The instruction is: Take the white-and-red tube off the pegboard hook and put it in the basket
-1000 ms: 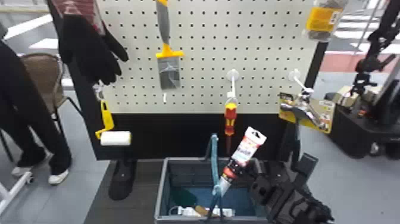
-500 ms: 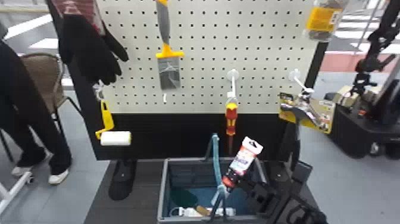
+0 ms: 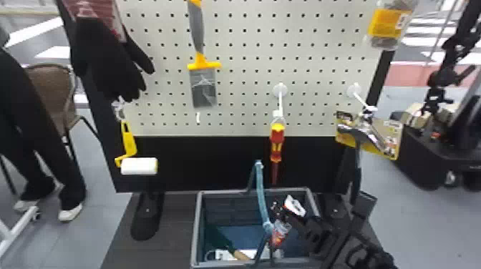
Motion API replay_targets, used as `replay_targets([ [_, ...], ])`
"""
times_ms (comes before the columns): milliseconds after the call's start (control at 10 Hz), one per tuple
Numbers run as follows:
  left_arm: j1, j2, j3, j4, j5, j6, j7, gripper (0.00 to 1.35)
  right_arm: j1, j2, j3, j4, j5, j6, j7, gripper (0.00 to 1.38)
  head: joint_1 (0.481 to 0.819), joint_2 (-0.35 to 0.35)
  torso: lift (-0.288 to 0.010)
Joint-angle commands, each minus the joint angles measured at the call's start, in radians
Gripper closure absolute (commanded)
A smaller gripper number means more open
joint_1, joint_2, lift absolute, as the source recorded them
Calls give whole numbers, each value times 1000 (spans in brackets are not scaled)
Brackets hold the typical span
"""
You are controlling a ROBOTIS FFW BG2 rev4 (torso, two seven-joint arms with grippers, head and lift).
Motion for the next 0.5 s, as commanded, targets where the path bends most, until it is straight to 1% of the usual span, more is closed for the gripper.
replay_targets([
  [0, -2, 2, -1, 0, 0, 0, 0, 504, 1, 0, 0, -3, 2, -2, 0, 87, 549, 0, -100],
  [100, -2, 2, -1, 0, 0, 0, 0, 504, 1, 0, 0, -3, 2, -2, 0, 137, 549, 0, -100],
  [400, -4, 2, -4, 0, 0, 0, 0, 504, 1, 0, 0, -3, 0, -2, 0, 150, 549, 0, -100],
])
